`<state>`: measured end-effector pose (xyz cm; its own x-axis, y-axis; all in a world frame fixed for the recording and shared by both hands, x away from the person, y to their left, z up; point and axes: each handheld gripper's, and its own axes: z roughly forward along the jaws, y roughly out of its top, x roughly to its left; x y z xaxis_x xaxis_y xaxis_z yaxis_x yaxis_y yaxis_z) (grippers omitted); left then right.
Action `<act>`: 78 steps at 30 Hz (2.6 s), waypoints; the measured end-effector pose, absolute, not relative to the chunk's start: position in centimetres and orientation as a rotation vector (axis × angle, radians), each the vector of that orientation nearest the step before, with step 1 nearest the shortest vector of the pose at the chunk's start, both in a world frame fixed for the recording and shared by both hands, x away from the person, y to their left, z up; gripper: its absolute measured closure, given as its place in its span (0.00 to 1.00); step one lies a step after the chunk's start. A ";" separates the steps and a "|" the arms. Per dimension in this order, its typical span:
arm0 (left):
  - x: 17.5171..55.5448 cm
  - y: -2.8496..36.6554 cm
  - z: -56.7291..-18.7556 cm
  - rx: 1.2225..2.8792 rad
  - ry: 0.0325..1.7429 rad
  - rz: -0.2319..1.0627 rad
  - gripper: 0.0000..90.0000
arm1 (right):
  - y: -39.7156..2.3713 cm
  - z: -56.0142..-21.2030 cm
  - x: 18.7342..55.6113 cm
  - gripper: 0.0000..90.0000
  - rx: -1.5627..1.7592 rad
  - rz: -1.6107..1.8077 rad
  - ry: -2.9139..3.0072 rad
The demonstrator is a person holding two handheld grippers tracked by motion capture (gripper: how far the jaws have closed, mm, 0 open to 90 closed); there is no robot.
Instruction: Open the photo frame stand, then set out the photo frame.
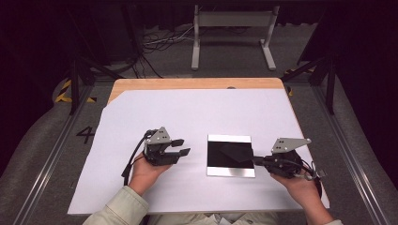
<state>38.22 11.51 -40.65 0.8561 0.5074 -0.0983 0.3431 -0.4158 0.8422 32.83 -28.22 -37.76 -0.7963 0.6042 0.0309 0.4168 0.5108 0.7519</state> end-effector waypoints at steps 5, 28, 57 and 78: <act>38.3 11.7 -40.6 2.042 0.621 0.209 0.61 | -28.9 -37.6 32.7 1.00 0.897 1.166 2.511; 39.3 13.6 -40.4 1.993 0.707 0.212 0.59 | -30.5 -35.5 34.8 0.96 1.053 1.229 2.393; 39.2 13.6 -40.6 2.008 0.707 0.209 0.58 | -30.7 -35.8 38.1 0.68 1.396 1.370 2.390; 39.2 13.6 -40.7 2.014 0.710 0.217 0.58 | -29.6 -37.4 39.3 0.63 1.613 1.382 2.489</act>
